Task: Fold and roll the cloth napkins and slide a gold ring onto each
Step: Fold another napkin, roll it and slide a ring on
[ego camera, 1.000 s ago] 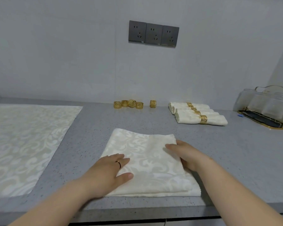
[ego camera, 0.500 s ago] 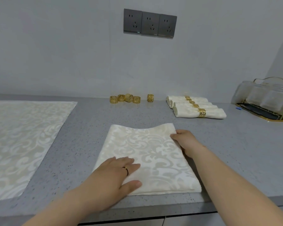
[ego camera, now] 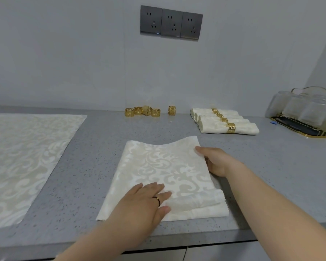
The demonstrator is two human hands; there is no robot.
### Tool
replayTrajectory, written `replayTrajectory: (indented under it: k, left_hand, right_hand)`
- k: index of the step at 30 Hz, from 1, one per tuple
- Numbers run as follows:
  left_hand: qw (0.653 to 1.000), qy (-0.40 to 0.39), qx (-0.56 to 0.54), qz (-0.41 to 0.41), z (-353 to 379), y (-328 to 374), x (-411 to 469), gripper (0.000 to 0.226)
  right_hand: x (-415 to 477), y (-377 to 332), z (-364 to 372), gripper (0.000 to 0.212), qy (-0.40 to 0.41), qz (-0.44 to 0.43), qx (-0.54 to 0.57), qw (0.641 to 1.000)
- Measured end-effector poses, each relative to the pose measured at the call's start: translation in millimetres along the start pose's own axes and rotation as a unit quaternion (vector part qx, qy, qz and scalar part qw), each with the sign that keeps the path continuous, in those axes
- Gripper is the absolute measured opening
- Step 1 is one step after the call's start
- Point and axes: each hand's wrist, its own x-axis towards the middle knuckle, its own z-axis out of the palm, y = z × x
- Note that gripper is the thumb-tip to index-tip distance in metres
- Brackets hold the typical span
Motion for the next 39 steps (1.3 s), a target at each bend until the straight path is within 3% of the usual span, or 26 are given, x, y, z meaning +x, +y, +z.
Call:
replayTrajectory:
  k: [4,8,12,18,23,25,28,31,35,39]
  left_hand:
    - [1.0,0.014,-0.001,-0.012,3.3,-2.3,-1.0,0.136]
    - [0.994,0.105,0.034,0.024,0.8,-1.7,-1.5,0.108]
    - [1.0,0.02,-0.003,-0.015,6.5,-2.9,-0.8,0.139]
    - [1.0,0.028,-0.005,0.002,7.4,-4.7,-0.9,0.139]
    - [0.999,0.034,0.01,0.007,7.8,-1.4,-1.2,0.135]
    - [0.998,0.062,0.012,0.007,8.9,-1.7,-2.5,0.123]
    - [0.997,0.064,0.038,-0.001,1.4,-2.9,-3.0,0.08]
    - [0.995,0.09,0.041,0.007,10.0,-5.0,-0.7,0.074]
    - [0.998,0.029,0.054,0.012,-3.5,1.0,0.1,0.076]
    - [0.997,0.044,0.056,-0.008,7.7,-4.0,-0.1,0.072]
  right_hand:
    - [-6.1,-3.8,-1.6,0.015,-0.035,0.018,-0.05,0.998]
    - [-10.9,-4.0,-6.1,0.019,-0.078,-0.003,-0.085,0.993]
    - [-15.2,-4.7,-14.0,0.023,-0.073,-0.03,-0.08,0.994]
    - [-7.1,3.9,-19.6,0.026,0.025,0.01,0.028,0.999]
    - [-7.5,4.2,-19.4,0.013,-0.019,0.002,-0.046,0.999]
    - [-6.8,4.5,-17.2,0.007,-0.021,-0.005,-0.111,0.994]
    - [-5.3,2.4,-9.4,0.022,0.005,-0.051,-0.164,0.985]
    - [-2.9,0.8,-0.2,0.03,0.022,-0.081,-0.161,0.983]
    - [1.4,2.9,6.4,0.033,0.041,-0.081,-0.179,0.98]
    - [5.8,1.7,10.0,0.034,0.065,-0.084,-0.194,0.975]
